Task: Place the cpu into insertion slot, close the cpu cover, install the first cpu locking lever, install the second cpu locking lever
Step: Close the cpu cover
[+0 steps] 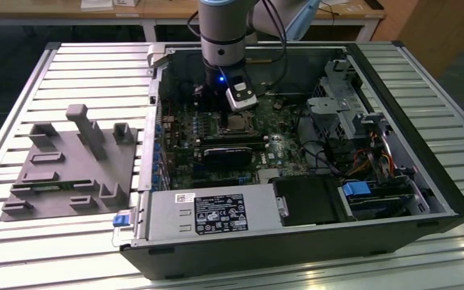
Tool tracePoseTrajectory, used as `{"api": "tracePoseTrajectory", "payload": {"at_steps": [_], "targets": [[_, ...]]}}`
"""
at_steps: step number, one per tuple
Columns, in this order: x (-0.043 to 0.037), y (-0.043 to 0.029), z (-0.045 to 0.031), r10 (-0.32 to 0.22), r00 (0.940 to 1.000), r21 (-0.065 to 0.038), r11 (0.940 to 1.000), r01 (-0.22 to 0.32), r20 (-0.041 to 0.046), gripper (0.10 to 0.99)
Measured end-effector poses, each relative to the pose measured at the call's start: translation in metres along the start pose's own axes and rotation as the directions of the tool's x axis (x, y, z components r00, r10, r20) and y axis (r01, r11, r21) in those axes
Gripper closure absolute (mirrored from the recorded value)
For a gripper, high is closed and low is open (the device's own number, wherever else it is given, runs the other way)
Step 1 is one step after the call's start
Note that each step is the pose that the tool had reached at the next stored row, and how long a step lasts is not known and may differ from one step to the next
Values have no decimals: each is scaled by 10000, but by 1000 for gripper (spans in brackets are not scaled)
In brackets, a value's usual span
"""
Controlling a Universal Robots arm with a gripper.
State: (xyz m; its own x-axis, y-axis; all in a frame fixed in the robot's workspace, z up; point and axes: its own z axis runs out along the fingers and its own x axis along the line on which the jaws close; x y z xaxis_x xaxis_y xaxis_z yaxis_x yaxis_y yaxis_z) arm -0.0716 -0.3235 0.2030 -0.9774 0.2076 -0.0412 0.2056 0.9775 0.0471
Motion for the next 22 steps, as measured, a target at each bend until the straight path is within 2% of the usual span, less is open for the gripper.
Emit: {"api": "tracePoseTrajectory", "payload": {"at_steps": [4,9,22], "targets": [[34,-7,7,-183,9998,-37,9998,182,-12,984],[36,-8,21,-593,9982,-187,9981,592,-55,984],[18,6,43,-700,9975,-207,9973,699,-63,984]]}}
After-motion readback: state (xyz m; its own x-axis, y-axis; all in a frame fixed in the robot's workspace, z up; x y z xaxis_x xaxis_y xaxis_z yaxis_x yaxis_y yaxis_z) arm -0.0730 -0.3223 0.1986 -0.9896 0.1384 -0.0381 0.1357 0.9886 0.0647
